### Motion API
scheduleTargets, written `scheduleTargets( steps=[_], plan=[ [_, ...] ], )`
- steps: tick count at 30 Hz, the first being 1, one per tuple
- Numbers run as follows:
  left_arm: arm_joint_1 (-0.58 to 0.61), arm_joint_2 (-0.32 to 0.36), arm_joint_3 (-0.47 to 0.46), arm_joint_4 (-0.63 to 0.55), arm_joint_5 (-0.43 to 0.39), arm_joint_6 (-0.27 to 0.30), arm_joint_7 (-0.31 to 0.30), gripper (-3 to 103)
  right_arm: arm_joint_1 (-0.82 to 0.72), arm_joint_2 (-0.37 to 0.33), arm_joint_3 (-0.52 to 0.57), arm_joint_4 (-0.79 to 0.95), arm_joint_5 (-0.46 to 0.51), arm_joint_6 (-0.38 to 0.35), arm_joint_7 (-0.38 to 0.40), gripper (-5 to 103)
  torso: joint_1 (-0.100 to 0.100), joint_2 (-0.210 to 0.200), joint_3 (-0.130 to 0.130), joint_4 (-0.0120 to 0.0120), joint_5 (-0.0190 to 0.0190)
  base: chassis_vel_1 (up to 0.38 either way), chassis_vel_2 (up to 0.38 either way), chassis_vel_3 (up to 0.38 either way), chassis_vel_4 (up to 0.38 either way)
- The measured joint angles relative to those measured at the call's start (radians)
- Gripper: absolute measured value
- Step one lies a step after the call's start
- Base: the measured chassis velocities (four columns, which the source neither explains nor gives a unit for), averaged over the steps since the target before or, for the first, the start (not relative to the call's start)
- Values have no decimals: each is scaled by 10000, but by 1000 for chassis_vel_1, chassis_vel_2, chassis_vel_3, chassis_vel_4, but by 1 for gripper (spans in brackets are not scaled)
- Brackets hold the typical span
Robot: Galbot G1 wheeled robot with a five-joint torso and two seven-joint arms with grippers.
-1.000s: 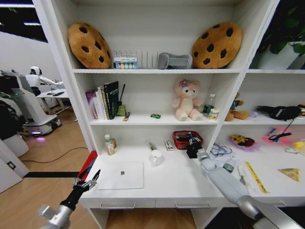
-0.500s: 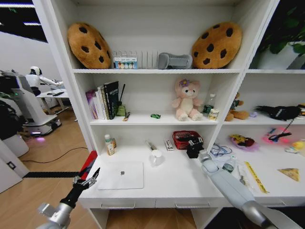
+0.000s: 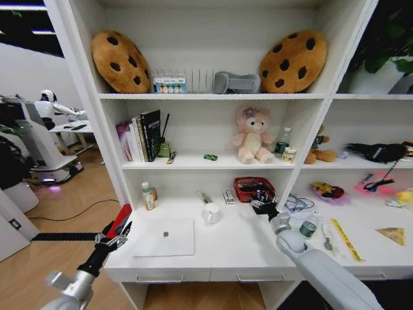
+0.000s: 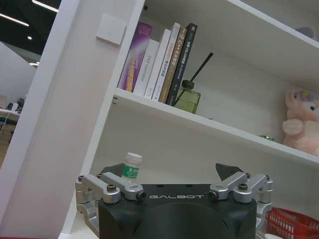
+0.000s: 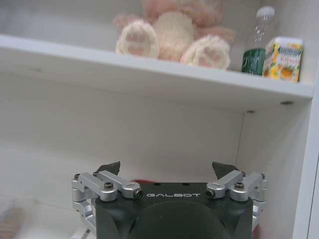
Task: Organize the objects on the table.
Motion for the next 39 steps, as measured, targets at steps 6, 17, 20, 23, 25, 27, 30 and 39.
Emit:
scheduleTargets(
  steps=[6,17,20,23,25,27,30,39],
  plan=[
    [85,16,-184,-210,-104,6,81,100,-2253,-188,2218,2328,-676,-307,266,100,0,0,0,2,0,0,0,0,0],
    [30,-208,-321,-225,300,-2,124,100,-5698,474,5194,4253,-748,-279,200,100,0,1,0,0,0,0,0,0,0],
    [-87,-413,-498,-156,796,30,155,100,-6917,922,5998,4649,-1120,49,-117,100,0,1,0,-3,-2,0,0,0,0],
    [-137,-516,-534,-165,823,78,133,100,-7625,1263,6416,4861,-1389,309,-267,100,-1,1,0,-5,0,0,0,0,0],
    [-162,-582,-540,-197,796,112,92,100,-8039,1551,6735,4981,-1578,575,-379,100,-1,1,0,-1,0,0,0,0,0],
    [-162,-606,-531,-210,773,135,87,100,-8186,1666,6876,5002,-1707,778,-478,100,0,1,0,-1,0,0,0,0,0],
    [-163,-651,-483,-218,755,165,77,100,-8370,1797,7081,4993,-1923,1109,-751,100,0,1,1,1,-1,0,0,0,0],
    [-159,-755,-396,-265,751,211,11,100,-8496,2186,7099,4908,-2172,1341,-847,100,1,-1,1,0,-1,0,0,0,0]
  ],
)
